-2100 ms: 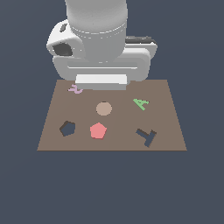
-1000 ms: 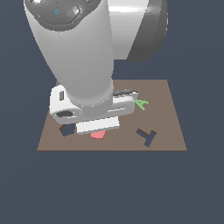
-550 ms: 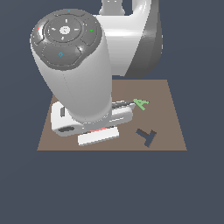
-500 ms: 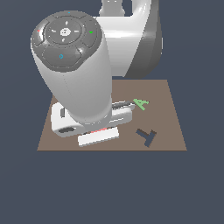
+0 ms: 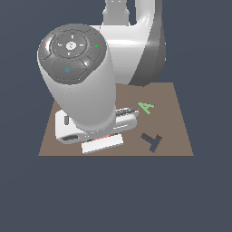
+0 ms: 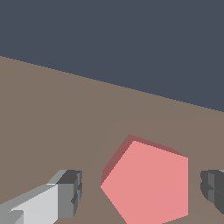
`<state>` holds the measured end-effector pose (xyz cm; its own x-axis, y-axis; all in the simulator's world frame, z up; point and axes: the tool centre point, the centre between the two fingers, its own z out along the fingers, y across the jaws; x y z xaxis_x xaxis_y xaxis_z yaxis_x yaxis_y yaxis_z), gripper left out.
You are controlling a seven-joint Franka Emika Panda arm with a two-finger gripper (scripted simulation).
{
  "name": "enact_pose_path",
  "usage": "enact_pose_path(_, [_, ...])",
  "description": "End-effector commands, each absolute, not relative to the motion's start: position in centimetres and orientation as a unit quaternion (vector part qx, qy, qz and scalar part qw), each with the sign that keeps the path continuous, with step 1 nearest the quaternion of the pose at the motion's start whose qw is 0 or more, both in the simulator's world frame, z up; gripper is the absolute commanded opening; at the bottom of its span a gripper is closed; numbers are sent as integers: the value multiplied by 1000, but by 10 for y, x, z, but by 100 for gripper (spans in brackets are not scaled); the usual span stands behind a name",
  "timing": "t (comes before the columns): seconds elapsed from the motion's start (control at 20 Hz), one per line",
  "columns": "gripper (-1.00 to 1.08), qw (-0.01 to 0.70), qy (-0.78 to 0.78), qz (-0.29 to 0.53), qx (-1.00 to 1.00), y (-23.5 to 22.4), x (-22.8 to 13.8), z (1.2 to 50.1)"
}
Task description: Insert a designated object into the corresponding slot on a board.
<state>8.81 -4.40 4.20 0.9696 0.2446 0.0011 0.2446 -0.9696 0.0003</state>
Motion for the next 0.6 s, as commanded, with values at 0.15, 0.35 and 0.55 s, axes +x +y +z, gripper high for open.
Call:
enact_pose_path(0.15, [100,0,124,0,992,-44,88,30])
enact_pose_path(0.35, [-100,0,124,0,992,-44,88,30])
enact_pose_path(0.55, [-100,0,124,0,992,-44,88,30])
